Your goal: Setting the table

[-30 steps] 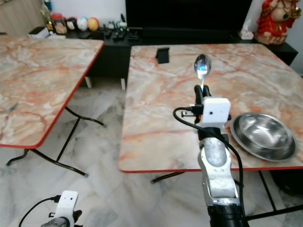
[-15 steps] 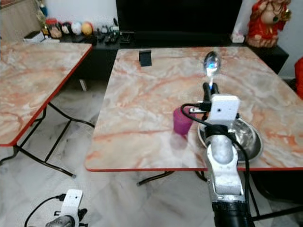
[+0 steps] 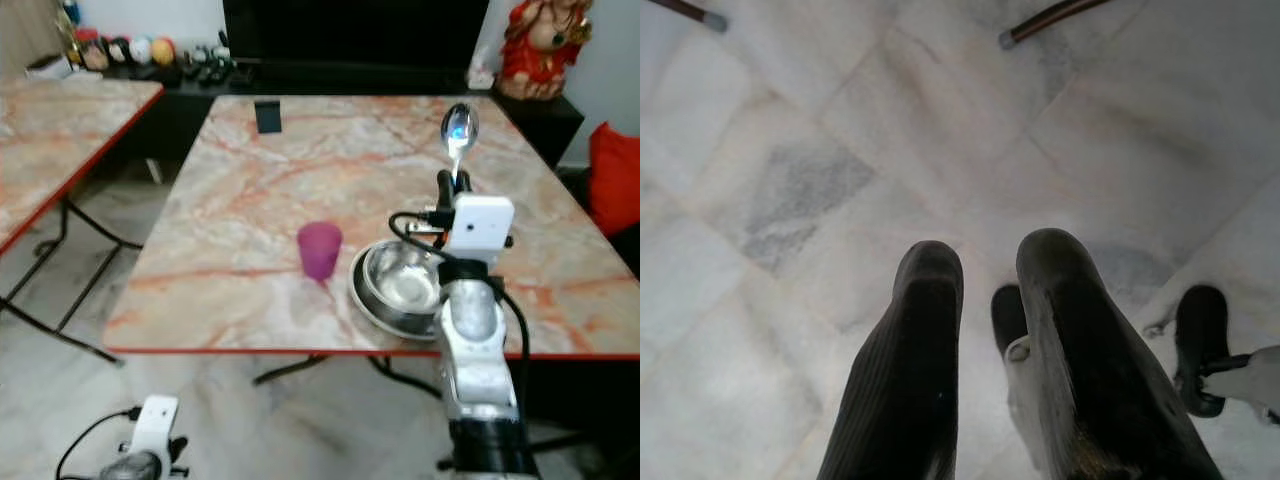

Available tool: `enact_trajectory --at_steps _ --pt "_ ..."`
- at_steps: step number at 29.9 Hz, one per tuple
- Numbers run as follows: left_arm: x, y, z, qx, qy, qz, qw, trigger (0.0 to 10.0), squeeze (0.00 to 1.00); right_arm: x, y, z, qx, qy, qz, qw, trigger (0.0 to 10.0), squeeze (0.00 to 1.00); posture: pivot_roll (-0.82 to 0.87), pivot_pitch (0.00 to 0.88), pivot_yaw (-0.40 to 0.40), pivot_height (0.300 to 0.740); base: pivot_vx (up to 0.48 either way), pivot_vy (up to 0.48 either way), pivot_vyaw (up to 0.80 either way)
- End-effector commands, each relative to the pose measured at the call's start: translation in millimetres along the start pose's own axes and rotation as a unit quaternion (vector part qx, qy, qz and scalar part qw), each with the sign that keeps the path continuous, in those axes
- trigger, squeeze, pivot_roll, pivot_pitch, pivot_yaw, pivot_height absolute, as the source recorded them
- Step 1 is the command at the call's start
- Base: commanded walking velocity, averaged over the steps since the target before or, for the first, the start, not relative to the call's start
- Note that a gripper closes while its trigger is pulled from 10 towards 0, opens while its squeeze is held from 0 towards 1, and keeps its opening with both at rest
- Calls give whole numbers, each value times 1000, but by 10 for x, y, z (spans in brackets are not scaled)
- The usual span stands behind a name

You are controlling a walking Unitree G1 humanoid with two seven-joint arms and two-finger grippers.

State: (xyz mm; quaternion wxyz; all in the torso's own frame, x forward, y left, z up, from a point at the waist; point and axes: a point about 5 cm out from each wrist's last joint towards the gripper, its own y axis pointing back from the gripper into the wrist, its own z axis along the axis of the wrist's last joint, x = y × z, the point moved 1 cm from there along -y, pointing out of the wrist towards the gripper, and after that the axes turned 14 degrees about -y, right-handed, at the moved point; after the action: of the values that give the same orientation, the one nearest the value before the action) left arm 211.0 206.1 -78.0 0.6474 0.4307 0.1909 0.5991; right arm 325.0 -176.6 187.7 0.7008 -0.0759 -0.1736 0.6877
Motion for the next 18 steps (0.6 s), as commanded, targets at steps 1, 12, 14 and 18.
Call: enact_trajectory --at_steps 1,12,14,18 --pt "-31 6 -55 12 -1 -4 1000 10000 0 -62 -27 72 -13 4 -9 1000 10000 0 -80 0 6 740 0 -315 0" --pt "-7 33 -202 30 3 -2 1000 10000 0 -78 -38 76 -13 3 -13 1000 10000 0 -78 0 8 740 0 -169 0" --pt "21 41 -237 33 5 1 999 10000 0 -77 -40 76 -14 0 -14 1000 10000 0 -79 0 10 740 0 0 0" --pt "30 55 -304 45 10 0 999 10000 0 -77 -43 77 -14 -4 -16 1000 10000 0 -79 0 12 740 0 0 0"
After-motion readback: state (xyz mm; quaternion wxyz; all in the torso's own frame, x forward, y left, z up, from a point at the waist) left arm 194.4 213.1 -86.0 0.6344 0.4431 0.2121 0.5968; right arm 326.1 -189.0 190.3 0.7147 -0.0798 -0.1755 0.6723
